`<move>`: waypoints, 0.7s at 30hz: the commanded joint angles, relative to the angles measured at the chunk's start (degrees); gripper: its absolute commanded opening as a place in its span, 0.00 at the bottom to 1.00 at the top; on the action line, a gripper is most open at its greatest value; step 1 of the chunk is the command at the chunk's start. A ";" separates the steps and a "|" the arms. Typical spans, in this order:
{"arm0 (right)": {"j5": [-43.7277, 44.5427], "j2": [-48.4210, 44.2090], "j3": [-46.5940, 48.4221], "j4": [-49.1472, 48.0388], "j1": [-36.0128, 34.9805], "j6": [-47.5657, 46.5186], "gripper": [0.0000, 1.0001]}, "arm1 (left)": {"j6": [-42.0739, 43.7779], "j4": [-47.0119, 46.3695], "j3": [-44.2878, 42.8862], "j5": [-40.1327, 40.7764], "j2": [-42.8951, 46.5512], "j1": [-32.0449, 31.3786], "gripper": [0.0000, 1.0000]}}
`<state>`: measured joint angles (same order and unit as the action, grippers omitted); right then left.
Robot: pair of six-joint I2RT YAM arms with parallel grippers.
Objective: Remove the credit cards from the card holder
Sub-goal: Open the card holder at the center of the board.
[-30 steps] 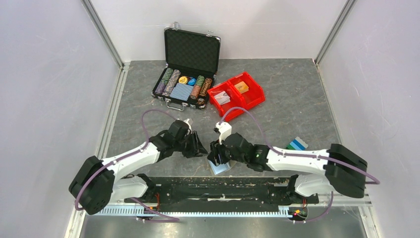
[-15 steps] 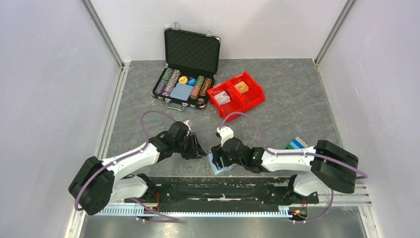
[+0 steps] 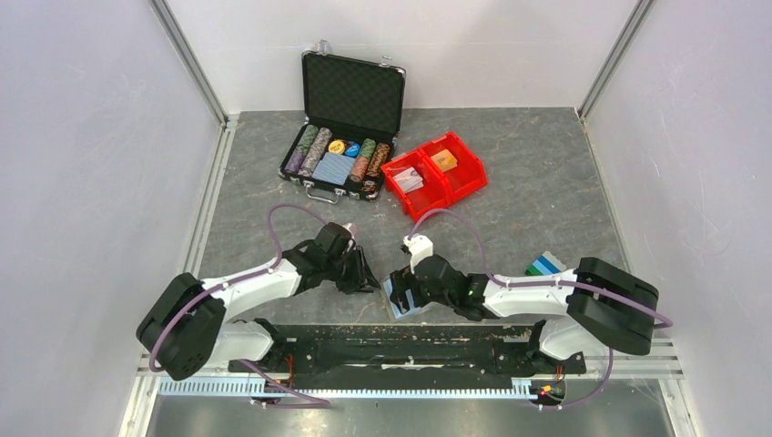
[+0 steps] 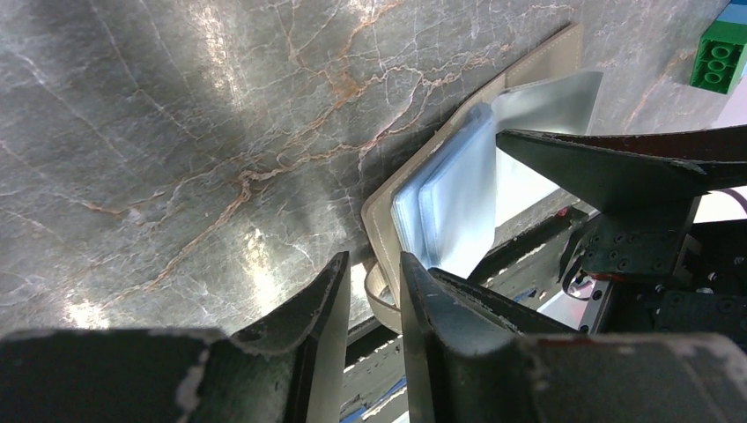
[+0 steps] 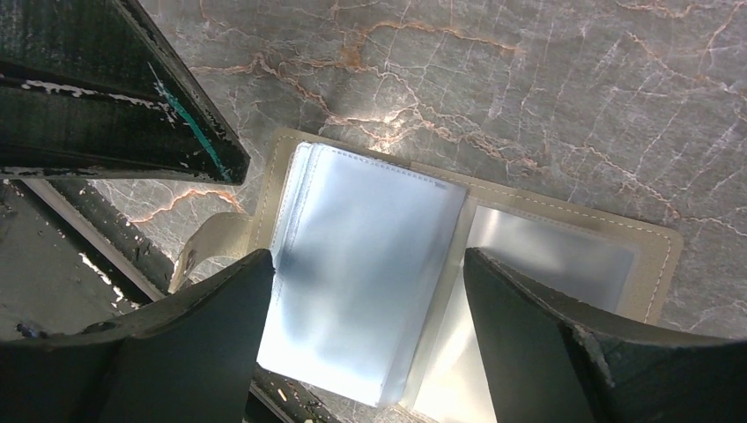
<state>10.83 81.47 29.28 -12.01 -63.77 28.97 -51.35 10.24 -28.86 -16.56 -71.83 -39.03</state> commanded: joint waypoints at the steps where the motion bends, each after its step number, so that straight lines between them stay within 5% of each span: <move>1: -0.50 -0.51 -1.28 -1.62 0.74 0.61 0.83 | 2.13 -3.13 -0.31 -1.20 -1.28 -0.09 0.33; 21: 2.34 -1.00 -0.56 0.79 0.84 -0.05 0.92 | 2.05 -4.53 0.12 -1.29 -3.03 -0.09 0.32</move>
<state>10.76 81.17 28.36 -13.89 -63.20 29.06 -51.35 7.55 -28.86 -16.93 -74.52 -39.03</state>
